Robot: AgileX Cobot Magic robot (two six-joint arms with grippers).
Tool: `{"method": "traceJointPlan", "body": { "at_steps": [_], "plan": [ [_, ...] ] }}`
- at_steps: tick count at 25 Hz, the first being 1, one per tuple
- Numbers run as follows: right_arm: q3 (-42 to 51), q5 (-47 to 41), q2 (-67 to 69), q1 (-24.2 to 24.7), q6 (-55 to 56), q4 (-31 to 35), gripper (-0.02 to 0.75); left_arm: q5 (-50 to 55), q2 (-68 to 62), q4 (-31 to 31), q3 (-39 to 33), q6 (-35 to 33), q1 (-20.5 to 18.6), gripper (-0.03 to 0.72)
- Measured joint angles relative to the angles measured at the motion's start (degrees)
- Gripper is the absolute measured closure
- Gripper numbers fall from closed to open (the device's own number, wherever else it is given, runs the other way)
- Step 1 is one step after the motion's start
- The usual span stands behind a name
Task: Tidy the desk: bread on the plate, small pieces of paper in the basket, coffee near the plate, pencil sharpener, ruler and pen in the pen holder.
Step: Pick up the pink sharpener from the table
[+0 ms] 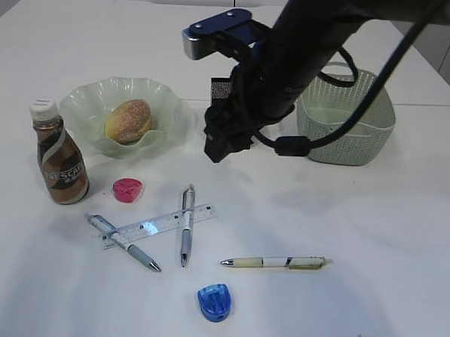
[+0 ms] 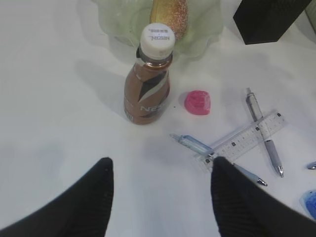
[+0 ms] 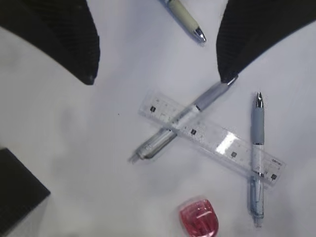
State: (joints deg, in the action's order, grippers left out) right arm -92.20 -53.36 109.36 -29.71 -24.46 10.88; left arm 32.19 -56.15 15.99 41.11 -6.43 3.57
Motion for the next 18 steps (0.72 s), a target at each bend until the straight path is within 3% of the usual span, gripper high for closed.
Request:
{"method": "traceJointPlan", "body": {
  "at_steps": [4,11,18],
  "plan": [
    [-5.3,-0.4,5.5,-2.5,-1.5,0.0,0.169,0.0,0.0,-0.5,0.0,0.2,-1.0,0.252],
    [-11.2,1.1,12.7,-6.3,-2.9,1.6,0.169,0.0,-1.9,-1.5,0.0,0.5,-8.4,0.253],
    [-17.9,4.2,19.8,-8.6,-4.3,3.2,0.169,-0.1,-3.7,-0.8,0.0,0.6,-8.8,0.253]
  ]
}}
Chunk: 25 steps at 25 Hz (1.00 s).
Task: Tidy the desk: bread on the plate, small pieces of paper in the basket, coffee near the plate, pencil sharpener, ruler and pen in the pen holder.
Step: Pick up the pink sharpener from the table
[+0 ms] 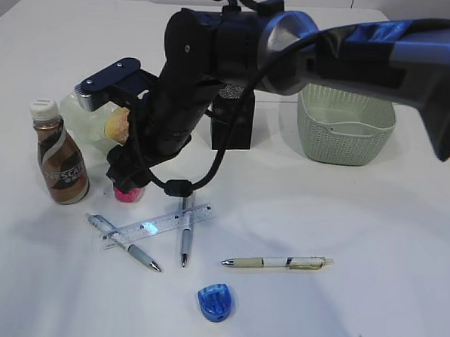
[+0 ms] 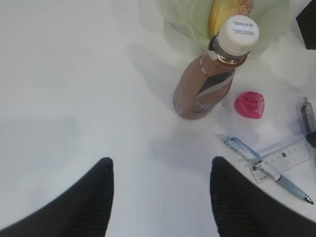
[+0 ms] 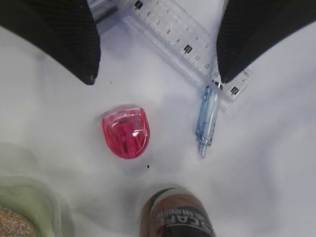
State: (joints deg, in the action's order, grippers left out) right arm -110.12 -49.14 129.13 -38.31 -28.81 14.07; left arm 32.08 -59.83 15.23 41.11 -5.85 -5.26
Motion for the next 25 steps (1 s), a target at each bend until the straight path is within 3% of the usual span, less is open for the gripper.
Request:
{"method": "traceJointPlan", "body": {
  "at_steps": [12,25],
  "plan": [
    [-3.9,1.3,5.0,0.0,-12.2,0.1,0.169,0.0,-0.4,0.5,0.0,0.0,0.0,0.265],
    [-5.6,9.0,9.7,0.0,-15.4,0.1,0.169,0.0,-0.4,0.8,0.0,0.0,0.0,0.274]
  ]
}}
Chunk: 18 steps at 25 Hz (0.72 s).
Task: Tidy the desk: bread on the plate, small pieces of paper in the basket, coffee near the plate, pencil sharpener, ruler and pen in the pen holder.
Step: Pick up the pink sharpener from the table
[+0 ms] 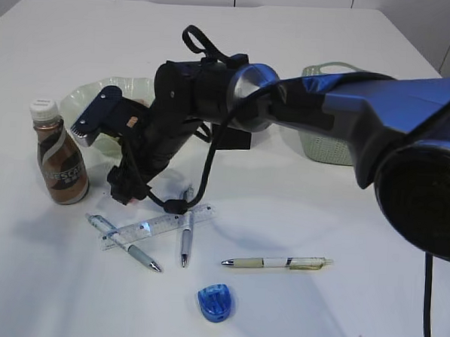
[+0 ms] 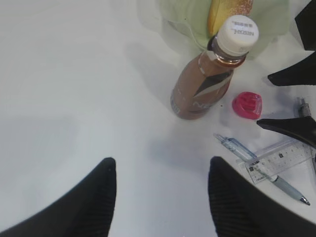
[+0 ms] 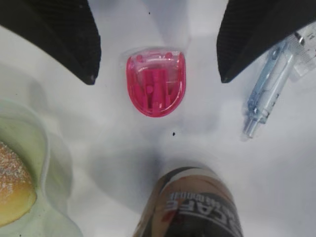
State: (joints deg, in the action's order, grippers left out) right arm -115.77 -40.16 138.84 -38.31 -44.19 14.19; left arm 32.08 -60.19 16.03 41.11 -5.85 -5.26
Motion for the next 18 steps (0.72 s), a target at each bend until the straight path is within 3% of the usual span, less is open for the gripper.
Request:
{"method": "traceJointPlan", "body": {
  "at_steps": [7,13,18],
  "plan": [
    [-0.5,1.8,2.8,0.0,-0.1,0.9,0.174,0.0,0.0,0.0,0.0,0.0,0.0,0.276],
    [-0.5,5.3,3.3,0.0,-0.1,1.2,0.246,0.0,0.0,0.0,0.0,0.0,0.0,0.277],
    [-0.5,6.2,3.7,0.0,-0.1,1.5,0.254,0.0,0.0,0.1,0.0,0.0,0.0,0.277]
  ]
}}
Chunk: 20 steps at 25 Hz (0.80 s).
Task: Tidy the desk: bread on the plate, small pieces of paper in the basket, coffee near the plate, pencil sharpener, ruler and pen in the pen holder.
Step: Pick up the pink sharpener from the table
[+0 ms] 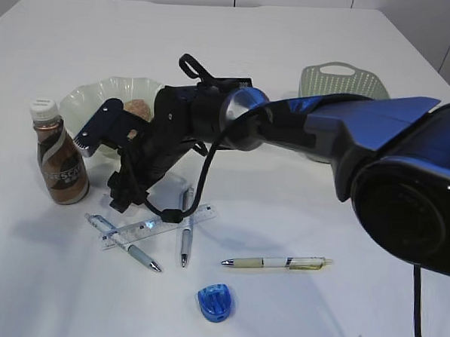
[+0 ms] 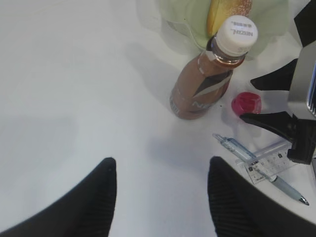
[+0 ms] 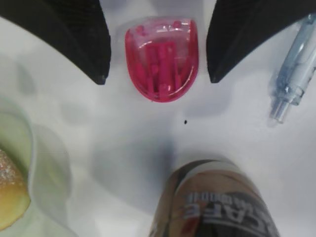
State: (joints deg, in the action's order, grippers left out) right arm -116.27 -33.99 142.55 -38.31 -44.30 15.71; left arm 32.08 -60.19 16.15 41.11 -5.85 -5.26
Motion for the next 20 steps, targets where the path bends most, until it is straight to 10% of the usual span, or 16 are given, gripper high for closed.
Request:
{"method": "traceJointPlan", "body": {
  "at_steps": [15,20],
  "plan": [
    [-0.7,2.4,2.2,0.0,0.0,2.4,0.260,0.0,0.0,0.0,0.0,0.0,0.0,0.282],
    [-0.7,1.3,2.2,0.0,0.0,3.0,0.367,0.0,0.0,0.0,0.0,0.0,0.0,0.284]
  ]
}}
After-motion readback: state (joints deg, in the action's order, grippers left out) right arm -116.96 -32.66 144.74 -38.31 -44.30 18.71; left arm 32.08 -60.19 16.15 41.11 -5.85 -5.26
